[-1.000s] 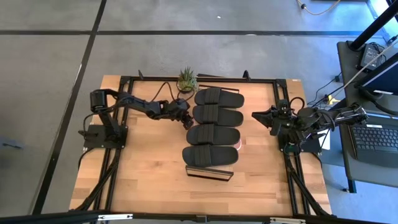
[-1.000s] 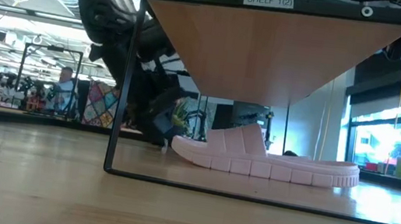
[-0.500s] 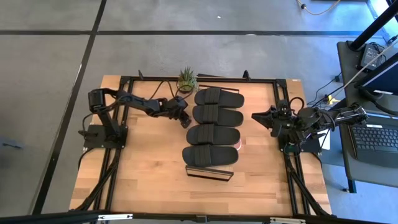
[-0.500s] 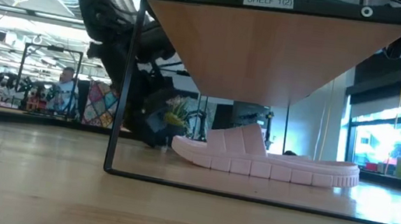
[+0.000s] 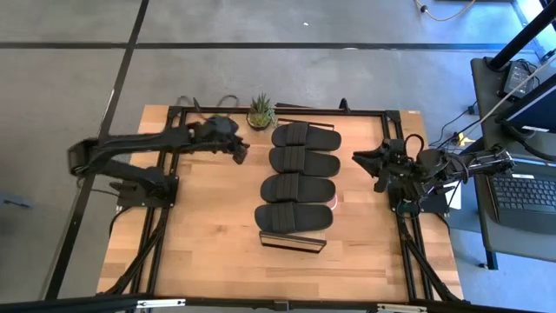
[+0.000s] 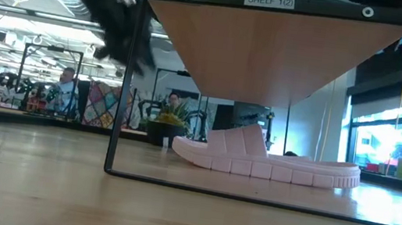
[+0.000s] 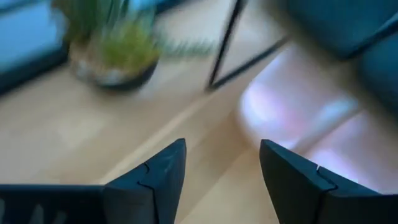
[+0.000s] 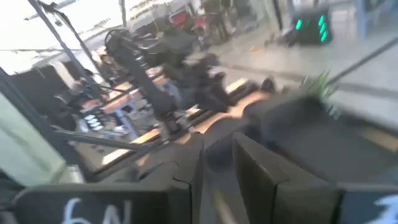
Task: Pick and place slides into the shelf
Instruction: Return to Home Position
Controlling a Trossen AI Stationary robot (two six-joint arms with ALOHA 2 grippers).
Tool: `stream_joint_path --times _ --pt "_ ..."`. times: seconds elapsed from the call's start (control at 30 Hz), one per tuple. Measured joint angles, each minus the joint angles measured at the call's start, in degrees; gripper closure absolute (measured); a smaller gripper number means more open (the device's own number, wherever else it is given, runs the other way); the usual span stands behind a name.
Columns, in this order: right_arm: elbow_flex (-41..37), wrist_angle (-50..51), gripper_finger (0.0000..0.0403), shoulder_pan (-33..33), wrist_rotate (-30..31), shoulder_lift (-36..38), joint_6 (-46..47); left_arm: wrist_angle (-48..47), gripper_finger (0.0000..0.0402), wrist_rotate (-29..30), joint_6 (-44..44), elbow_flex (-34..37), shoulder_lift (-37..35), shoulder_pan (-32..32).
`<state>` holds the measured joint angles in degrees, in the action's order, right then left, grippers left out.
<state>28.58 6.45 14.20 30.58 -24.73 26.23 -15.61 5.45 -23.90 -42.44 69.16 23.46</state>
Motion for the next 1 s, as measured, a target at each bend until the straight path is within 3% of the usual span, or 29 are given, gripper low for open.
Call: stream_joint_path --times 0.23,0.47,0.77,1.0 --pt "0.00 -2.08 0.0316 -4.31 1.30 1.27 -10.98 4.63 0.0206 -0.06 1.82 0.00 -16.02 -6.18" --pt "0.00 0.14 0.0316 -11.18 -0.23 4.81 -16.03 8.96 0.0206 -0.05 6.11 0.92 -25.33 -12.57" --pt "0.00 8.51 0.0316 -16.27 -4.82 13.03 -16.36 26.84 0.0205 0.86 6.50 16.02 -37.56 -16.86" --pt "-3.75 8.82 0.0316 -16.31 -5.19 18.02 -17.57 30.05 0.0205 0.90 6.42 25.42 -47.05 -18.65"
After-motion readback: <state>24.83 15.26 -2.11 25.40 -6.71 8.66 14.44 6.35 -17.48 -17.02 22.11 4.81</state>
